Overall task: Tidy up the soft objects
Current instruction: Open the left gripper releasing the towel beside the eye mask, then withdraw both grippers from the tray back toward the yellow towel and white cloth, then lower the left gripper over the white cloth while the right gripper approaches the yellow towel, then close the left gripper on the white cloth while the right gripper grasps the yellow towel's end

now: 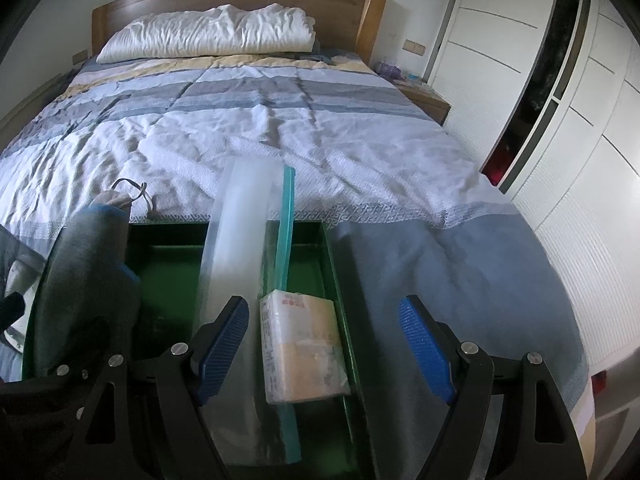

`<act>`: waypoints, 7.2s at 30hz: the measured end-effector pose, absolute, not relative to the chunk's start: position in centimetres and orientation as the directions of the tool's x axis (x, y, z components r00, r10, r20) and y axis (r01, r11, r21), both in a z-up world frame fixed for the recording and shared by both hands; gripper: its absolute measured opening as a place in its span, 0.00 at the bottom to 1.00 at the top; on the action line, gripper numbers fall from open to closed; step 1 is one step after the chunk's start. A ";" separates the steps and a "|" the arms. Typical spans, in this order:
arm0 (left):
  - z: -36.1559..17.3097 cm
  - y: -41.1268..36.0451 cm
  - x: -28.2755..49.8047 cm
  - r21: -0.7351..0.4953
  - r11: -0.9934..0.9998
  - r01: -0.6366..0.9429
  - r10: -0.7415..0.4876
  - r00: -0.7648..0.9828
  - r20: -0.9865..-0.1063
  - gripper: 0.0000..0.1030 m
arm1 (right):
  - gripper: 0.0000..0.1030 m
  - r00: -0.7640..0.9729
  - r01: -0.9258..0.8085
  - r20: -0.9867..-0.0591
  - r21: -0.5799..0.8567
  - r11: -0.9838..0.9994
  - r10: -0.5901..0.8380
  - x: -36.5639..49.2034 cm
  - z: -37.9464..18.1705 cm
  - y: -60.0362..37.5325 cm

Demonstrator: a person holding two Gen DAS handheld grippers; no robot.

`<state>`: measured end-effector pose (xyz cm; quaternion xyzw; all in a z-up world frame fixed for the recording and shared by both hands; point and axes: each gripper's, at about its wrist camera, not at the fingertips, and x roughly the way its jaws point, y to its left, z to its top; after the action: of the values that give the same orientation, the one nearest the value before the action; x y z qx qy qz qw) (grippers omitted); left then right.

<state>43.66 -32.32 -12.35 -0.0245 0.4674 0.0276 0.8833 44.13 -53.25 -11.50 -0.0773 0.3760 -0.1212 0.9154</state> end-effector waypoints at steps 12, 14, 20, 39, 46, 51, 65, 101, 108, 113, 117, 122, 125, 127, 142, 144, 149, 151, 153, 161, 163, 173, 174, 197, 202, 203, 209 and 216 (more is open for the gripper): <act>-11.2 -32.1 42.6 -0.026 0.997 -0.068 0.018 0.580 -0.814 0.98 | 0.76 0.703 0.173 -0.647 -0.249 0.953 -0.297 42.8 -10.3 -52.8; -10.8 -32.0 42.4 -0.034 0.997 -0.069 0.013 0.585 -0.811 0.98 | 0.76 0.707 0.177 -0.641 -0.249 0.952 -0.299 42.4 -9.9 -52.7; -9.8 -31.8 41.5 -0.067 0.996 -0.061 -0.017 0.602 -0.799 0.98 | 0.77 0.720 0.202 -0.619 -0.248 0.948 -0.315 41.4 -8.6 -52.5; -6.0 -31.2 38.0 -0.116 0.992 -0.041 -0.063 0.641 -0.765 0.98 | 0.80 0.736 0.268 -0.567 -0.257 0.929 -0.369 37.6 -5.0 -51.0; -4.9 -30.4 36.6 -0.147 0.988 -0.043 -0.085 0.645 -0.760 0.98 | 0.80 0.737 0.273 -0.556 -0.273 0.922 -0.383 36.5 -4.6 -50.3; -3.8 -29.6 34.9 -0.199 0.979 -0.041 -0.127 0.642 -0.756 0.98 | 0.80 0.729 0.272 -0.564 -0.282 0.920 -0.388 35.5 -4.5 -50.1; -0.2 -27.3 29.3 -0.261 0.965 -0.014 -0.197 0.618 -0.761 0.98 | 0.85 0.718 0.257 -0.595 -0.256 0.932 -0.362 28.8 -3.3 -48.2; -5.9 0.0 9.7 -0.026 0.977 -0.211 0.055 0.369 -0.928 0.98 | 0.86 0.526 -0.073 -0.850 -0.063 0.995 -0.015 16.6 -7.6 -26.8; -9.7 9.3 8.3 0.054 0.935 -0.350 0.160 0.281 -0.946 0.98 | 0.86 0.444 -0.128 -0.892 0.025 0.991 0.080 16.5 -11.1 -19.8; -12.4 12.5 7.6 0.067 0.929 -0.363 0.165 0.246 -0.955 0.98 | 0.86 0.397 -0.122 -0.911 0.067 0.990 0.110 17.5 -13.5 -16.7; -14.2 14.3 7.6 0.053 0.927 -0.372 0.148 0.230 -0.962 0.98 | 0.87 0.369 -0.100 -0.923 0.080 0.992 0.112 18.2 -15.2 -15.2; -15.6 15.3 7.5 0.028 0.931 -0.363 0.118 0.228 -0.967 0.98 | 0.87 0.343 -0.075 -0.934 0.075 0.994 0.096 18.8 -17.3 -13.6; -16.6 15.6 7.5 0.024 0.933 -0.359 0.110 0.221 -0.969 0.98 | 0.88 0.331 -0.061 -0.940 0.065 0.996 0.081 19.0 -18.4 -13.2; -17.1 15.7 7.6 0.033 0.934 -0.357 0.118 0.219 -0.968 0.98 | 0.88 0.319 -0.046 -0.945 0.067 0.997 0.078 19.3 -19.1 -12.7; -22.6 19.2 8.2 0.052 0.933 -0.356 0.127 0.190 -0.974 0.98 | 0.91 0.336 -0.088 -0.942 -0.007 0.996 0.023 20.4 -22.6 -8.6; -22.7 19.3 8.4 0.047 0.930 -0.365 0.123 0.189 -0.974 0.98 | 0.91 0.336 -0.098 -0.942 -0.019 0.995 0.015 20.4 -23.1 -8.1; -23.7 19.4 9.2 0.048 0.928 -0.369 0.126 0.192 -0.973 0.99 | 0.91 0.337 -0.113 -0.941 -0.037 0.993 0.003 20.3 -24.2 -7.7; -23.7 19.1 9.2 0.046 0.928 -0.370 0.125 0.192 -0.973 0.99 | 0.91 0.338 -0.116 -0.941 -0.043 0.992 -0.002 20.5 -24.7 -7.3; -24.0 19.0 9.2 0.046 0.928 -0.370 0.125 0.193 -0.973 0.99 | 0.90 0.338 -0.116 -0.941 -0.047 0.992 -0.005 20.5 -25.2 -7.1; -24.6 19.1 8.8 0.046 0.924 -0.379 0.129 0.196 -0.972 0.99 | 0.83 0.330 -0.130 -0.944 -0.041 0.991 0.004 20.9 -25.5 -7.1; -24.4 19.0 8.7 0.049 0.924 -0.379 0.132 0.195 -0.972 0.99 | 0.77 0.334 -0.133 -0.943 -0.047 0.990 0.000 20.9 -25.4 -7.2; -23.7 18.7 9.1 0.063 0.922 -0.382 0.143 0.187 -0.972 0.98 | 0.49 0.335 -0.168 -0.942 -0.039 0.985 0.020 20.9 -24.4 -7.8; -23.7 18.6 9.1 0.063 0.922 -0.382 0.143 0.185 -0.972 0.96 | 0.47 0.334 -0.172 -0.942 -0.035 0.985 0.024 21.0 -24.3 -7.9; -19.8 16.1 11.9 0.062 0.914 -0.401 0.142 0.174 -0.974 0.13 | 0.18 0.325 -0.287 -0.939 0.017 0.958 0.114 20.4 -21.3 -12.2; -18.5 14.9 12.7 0.070 0.915 -0.397 0.151 0.177 -0.973 0.13 | 0.18 0.328 -0.299 -0.936 0.025 0.954 0.127 20.3 -20.4 -13.1; -18.3 14.5 12.9 0.070 0.916 -0.394 0.152 0.181 -0.972 0.13 | 0.18 0.330 -0.300 -0.935 0.024 0.954 0.128 20.3 -20.2 -13.3; -16.9 11.6 14.7 0.055 0.931 -0.361 0.140 0.213 -0.967 0.13 | 0.18 0.347 -0.320 -0.928 0.016 0.947 0.133 20.6 -19.2 -14.2; -15.3 8.8 16.7 0.019 0.943 -0.333 0.104 0.238 -0.966 0.13 | 0.18 0.359 -0.336 -0.924 0.007 0.942 0.134 20.9 -18.3 -15.1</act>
<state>16.67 8.82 -15.26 -0.0954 0.6011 0.1400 0.7810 20.90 -15.06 -18.35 -0.0918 0.5478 0.1434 0.8191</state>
